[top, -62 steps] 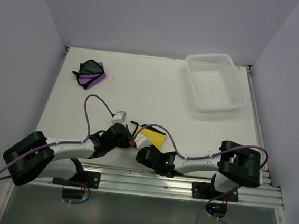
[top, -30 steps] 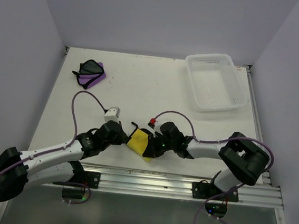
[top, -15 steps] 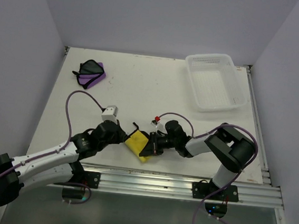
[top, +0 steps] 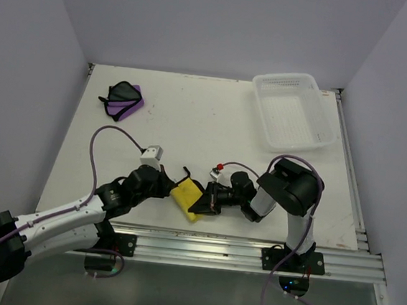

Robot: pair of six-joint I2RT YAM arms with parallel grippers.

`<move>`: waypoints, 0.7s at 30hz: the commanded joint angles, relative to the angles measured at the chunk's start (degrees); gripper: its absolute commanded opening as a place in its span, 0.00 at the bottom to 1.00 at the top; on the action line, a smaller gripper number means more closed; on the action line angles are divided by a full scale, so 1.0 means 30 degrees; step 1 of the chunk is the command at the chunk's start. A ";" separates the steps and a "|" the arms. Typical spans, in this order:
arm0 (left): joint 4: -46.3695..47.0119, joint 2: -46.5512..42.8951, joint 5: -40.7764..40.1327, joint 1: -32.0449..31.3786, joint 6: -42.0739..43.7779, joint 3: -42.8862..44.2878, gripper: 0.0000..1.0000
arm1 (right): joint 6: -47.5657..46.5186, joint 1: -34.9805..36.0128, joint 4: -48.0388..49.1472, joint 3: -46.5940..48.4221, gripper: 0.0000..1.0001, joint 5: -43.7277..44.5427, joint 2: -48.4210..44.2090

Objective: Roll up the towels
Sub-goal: Roll the towel

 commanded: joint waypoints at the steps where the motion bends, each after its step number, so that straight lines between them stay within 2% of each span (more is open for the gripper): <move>1: 0.1336 0.0096 0.0528 -0.0196 0.0521 -0.0148 0.00 | 0.1937 -0.0100 0.4689 -0.0656 0.00 -0.0051 0.0953; 9: 0.2010 0.0389 0.0264 -0.1104 0.0258 -0.0529 0.00 | 0.2845 -0.0100 0.6739 -0.1067 0.00 0.0504 0.2651; 15: 0.2215 0.0946 -0.0614 -0.2598 -0.0270 -0.0733 0.00 | 0.2729 -0.0158 0.6713 -0.0922 0.00 0.0623 0.2890; 21: 0.2392 0.0917 -0.0879 -0.2951 -0.0358 -0.1026 0.00 | 0.3051 -0.0392 0.6713 -0.0804 0.00 0.0448 0.3065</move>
